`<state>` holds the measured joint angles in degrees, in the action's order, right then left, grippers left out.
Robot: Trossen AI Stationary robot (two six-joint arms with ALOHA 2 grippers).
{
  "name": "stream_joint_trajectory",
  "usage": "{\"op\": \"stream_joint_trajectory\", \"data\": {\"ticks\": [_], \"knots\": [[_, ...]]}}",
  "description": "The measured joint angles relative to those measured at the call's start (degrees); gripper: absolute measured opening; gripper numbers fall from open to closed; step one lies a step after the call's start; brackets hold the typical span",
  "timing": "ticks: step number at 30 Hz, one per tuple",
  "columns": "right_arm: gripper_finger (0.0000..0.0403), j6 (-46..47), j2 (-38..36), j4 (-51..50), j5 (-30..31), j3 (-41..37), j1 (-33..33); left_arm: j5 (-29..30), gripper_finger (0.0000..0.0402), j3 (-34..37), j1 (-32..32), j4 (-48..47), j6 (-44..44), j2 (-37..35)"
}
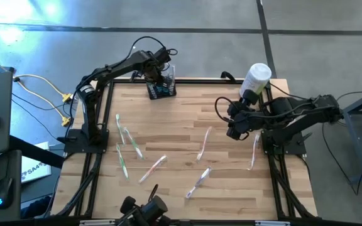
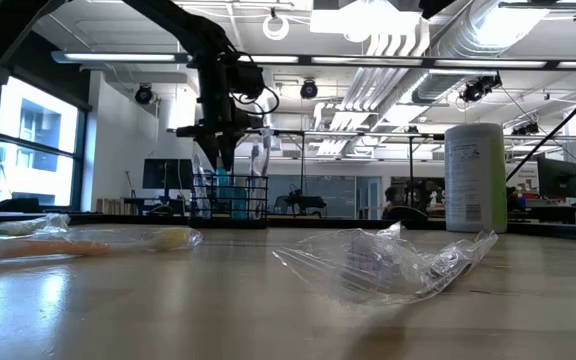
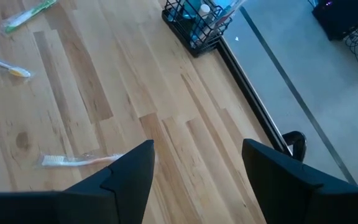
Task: Pick & Place toothbrushing station
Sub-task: Put the blue mouthwash into the black wire organizer
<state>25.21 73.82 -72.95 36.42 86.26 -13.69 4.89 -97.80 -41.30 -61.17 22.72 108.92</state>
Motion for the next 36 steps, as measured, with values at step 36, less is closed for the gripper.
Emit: {"op": "stream_joint_trajectory", "data": {"ticks": [36], "knots": [[0.0236, -1.1, 0.0, -0.2, 0.9, 0.0, 0.0, -1.4, 0.0092, 0.0, 0.0, 1.3, 1.1, 3.5]]}}
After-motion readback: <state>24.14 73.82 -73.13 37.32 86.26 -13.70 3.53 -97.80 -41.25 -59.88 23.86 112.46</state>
